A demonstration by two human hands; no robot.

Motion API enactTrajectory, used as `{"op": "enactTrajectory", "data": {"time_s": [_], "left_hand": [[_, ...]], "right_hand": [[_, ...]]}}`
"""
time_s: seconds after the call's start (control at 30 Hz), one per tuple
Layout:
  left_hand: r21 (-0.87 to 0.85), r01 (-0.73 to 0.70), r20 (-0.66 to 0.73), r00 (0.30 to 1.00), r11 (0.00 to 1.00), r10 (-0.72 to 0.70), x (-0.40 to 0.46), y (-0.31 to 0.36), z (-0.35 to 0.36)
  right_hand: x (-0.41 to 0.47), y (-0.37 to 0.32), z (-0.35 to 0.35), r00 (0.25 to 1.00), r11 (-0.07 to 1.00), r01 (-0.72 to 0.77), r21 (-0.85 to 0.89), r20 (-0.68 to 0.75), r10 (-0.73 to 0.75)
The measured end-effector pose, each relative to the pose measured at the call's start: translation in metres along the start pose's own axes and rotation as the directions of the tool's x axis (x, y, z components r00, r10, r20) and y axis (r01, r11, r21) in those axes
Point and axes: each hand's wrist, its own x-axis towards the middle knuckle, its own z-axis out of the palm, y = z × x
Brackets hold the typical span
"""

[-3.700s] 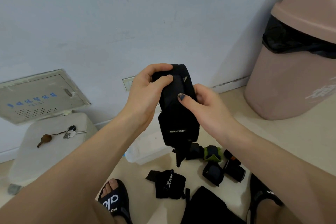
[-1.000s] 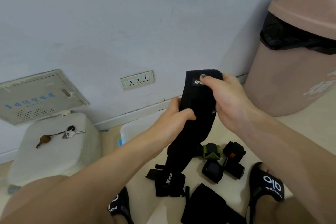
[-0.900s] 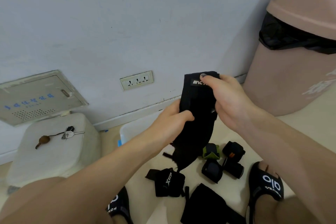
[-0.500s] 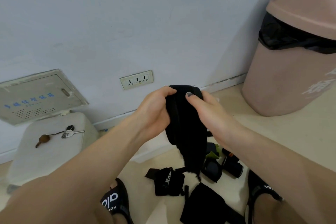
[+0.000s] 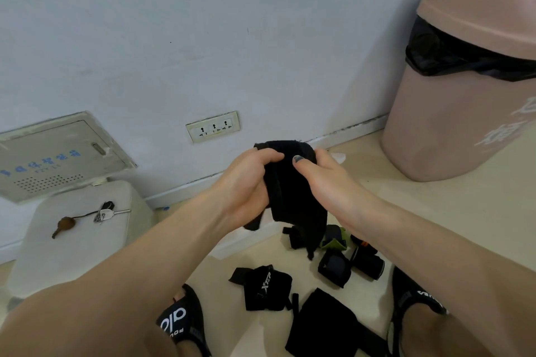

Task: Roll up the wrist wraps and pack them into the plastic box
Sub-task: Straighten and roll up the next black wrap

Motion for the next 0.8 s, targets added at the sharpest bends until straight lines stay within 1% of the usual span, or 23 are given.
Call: {"op": "enactTrajectory", "data": {"time_s": [0.1, 0.17, 0.3, 0.37, 0.47, 0.5, 0.6, 0.67, 0.8], "left_hand": [[0.051, -0.045, -0.040, 0.998, 0.998, 0.048, -0.001, 0.006, 0.000], [0.082, -0.079, -0.080, 0.993, 0.993, 0.086, 0.001, 0.007, -0.001], [0.301, -0.139, -0.201, 0.958, 0.943, 0.205, 0.003, 0.004, -0.001], [0.366, -0.136, -0.177, 0.961, 0.921, 0.213, 0.001, 0.004, 0.002], [0.375, -0.095, -0.073, 0.989, 0.922, 0.131, -0.004, 0.004, 0.006], [0.376, -0.093, -0.064, 0.990, 0.922, 0.126, -0.005, 0.003, 0.007], [0.409, -0.094, -0.144, 0.976, 0.908, 0.166, -0.004, -0.001, 0.007], [0.450, -0.116, -0.150, 0.968, 0.886, 0.203, -0.004, 0.000, 0.006], [0.483, -0.173, -0.017, 0.978, 0.858, 0.207, -0.006, -0.003, 0.008]], "right_hand": [[0.000, -0.001, -0.001, 1.000, 0.999, -0.001, 0.041, 0.024, 0.000], [-0.001, -0.003, -0.003, 0.999, 1.000, 0.002, 0.032, 0.033, -0.003], [-0.003, -0.006, -0.008, 1.000, 0.999, 0.001, 0.042, -0.004, 0.000], [-0.002, -0.009, -0.011, 1.000, 0.997, 0.003, 0.082, -0.031, 0.000], [0.001, -0.012, -0.016, 0.998, 0.982, 0.004, 0.190, -0.063, 0.008], [0.002, -0.012, -0.017, 0.997, 0.977, -0.003, 0.214, -0.069, 0.018], [0.006, -0.009, -0.017, 0.996, 0.962, -0.039, 0.271, -0.063, 0.058], [0.008, -0.008, -0.016, 0.995, 0.951, -0.055, 0.304, -0.058, 0.076], [0.008, -0.011, -0.021, 0.994, 0.898, -0.065, 0.435, -0.049, 0.096]]}}
